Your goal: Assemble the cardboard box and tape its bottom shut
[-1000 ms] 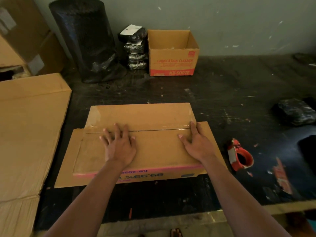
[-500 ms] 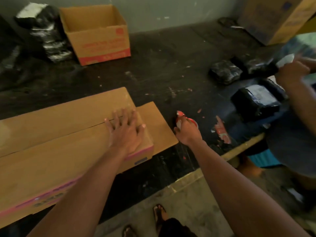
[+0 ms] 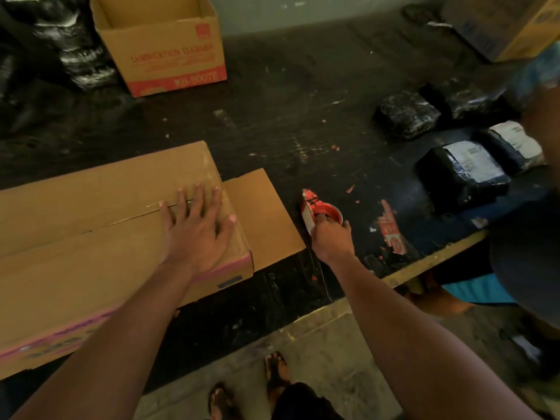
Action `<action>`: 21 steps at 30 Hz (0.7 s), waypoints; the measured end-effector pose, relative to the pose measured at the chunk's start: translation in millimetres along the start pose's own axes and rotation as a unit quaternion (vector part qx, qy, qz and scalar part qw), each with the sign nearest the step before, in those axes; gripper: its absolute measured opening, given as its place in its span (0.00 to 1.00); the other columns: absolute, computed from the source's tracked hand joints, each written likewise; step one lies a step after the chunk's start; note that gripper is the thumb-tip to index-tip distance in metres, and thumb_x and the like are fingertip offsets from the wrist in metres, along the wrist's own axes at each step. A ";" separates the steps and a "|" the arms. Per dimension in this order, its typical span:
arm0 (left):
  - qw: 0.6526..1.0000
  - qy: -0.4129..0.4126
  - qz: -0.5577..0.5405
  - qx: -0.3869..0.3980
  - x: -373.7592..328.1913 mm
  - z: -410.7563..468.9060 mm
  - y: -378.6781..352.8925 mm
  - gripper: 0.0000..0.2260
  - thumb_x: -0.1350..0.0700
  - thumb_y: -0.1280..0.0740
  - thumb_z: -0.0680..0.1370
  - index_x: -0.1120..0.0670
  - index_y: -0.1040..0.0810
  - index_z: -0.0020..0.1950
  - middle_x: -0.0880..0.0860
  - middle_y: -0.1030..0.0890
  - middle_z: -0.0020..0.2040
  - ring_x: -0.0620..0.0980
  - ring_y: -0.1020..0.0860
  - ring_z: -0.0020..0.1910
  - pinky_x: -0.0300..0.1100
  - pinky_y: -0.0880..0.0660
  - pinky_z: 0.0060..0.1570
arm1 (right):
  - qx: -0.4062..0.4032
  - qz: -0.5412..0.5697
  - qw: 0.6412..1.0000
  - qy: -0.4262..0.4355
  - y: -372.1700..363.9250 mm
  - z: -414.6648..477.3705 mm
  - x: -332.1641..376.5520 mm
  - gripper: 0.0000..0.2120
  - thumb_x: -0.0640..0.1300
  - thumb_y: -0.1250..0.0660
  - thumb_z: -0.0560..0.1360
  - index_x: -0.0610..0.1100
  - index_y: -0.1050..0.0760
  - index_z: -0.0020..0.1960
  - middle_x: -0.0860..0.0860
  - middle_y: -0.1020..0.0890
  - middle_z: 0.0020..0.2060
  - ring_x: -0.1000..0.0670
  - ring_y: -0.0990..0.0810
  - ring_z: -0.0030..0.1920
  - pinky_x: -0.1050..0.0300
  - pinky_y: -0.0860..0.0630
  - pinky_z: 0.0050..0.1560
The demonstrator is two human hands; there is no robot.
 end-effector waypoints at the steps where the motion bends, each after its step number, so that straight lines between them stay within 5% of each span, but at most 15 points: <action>1: 1.000 0.001 -0.001 -0.002 0.1 0.0 -0.3 0.34 0.30 0.64 0.79 0.43 0.62 0.83 0.53 0.59 0.84 0.60 0.61 0.82 0.67 0.61 0.77 | -0.010 0.003 1.000 0.008 2.5 -2.8 -1.0 0.21 0.42 0.36 0.81 0.45 0.33 0.73 0.44 0.17 0.60 0.42 0.20 0.66 0.35 0.38 0.76; 7: 1.000 0.008 0.003 0.001 -2.0 -2.7 2.4 0.35 0.29 0.66 0.78 0.42 0.63 0.82 0.53 0.59 0.84 0.60 0.61 0.82 0.66 0.61 0.77 | -0.062 0.080 0.995 0.027 36.8 -18.3 -1.1 0.20 0.44 0.34 0.78 0.45 0.28 0.70 0.45 0.16 0.59 0.44 0.18 0.61 0.43 0.27 0.70; 10: 1.000 0.013 0.003 0.009 -3.7 -2.7 4.4 0.34 0.30 0.64 0.79 0.42 0.63 0.82 0.52 0.59 0.84 0.60 0.61 0.82 0.66 0.61 0.77 | -0.051 0.206 0.977 -0.012 59.3 -25.1 -2.0 0.16 0.47 0.32 0.80 0.44 0.25 0.66 0.47 0.16 0.55 0.49 0.16 0.52 0.49 0.18 0.55; 14: 1.000 0.020 -0.005 0.020 -3.9 -2.5 7.9 0.33 0.31 0.60 0.80 0.41 0.62 0.82 0.51 0.60 0.84 0.59 0.62 0.82 0.65 0.62 0.77 | 0.000 0.339 0.941 -0.027 88.8 -29.5 5.7 0.09 0.45 0.32 0.81 0.45 0.23 0.60 0.53 0.19 0.44 0.56 0.19 0.44 0.60 0.26 0.41; 21: 0.997 0.040 -0.057 0.016 -7.4 -1.0 25.0 0.30 0.34 0.52 0.83 0.41 0.52 0.83 0.50 0.55 0.84 0.57 0.58 0.82 0.64 0.60 0.78 | 0.002 0.454 0.891 0.007 117.7 -35.3 30.3 0.11 0.44 0.36 0.81 0.39 0.18 0.56 0.43 0.16 0.46 0.48 0.20 0.48 0.54 0.27 0.46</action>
Point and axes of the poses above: each hand's wrist, its own z-axis towards the middle knuckle, its own y-axis out of the back of the hand, x = y × z, the point moved 4 cm from there along z, towards the middle knuckle
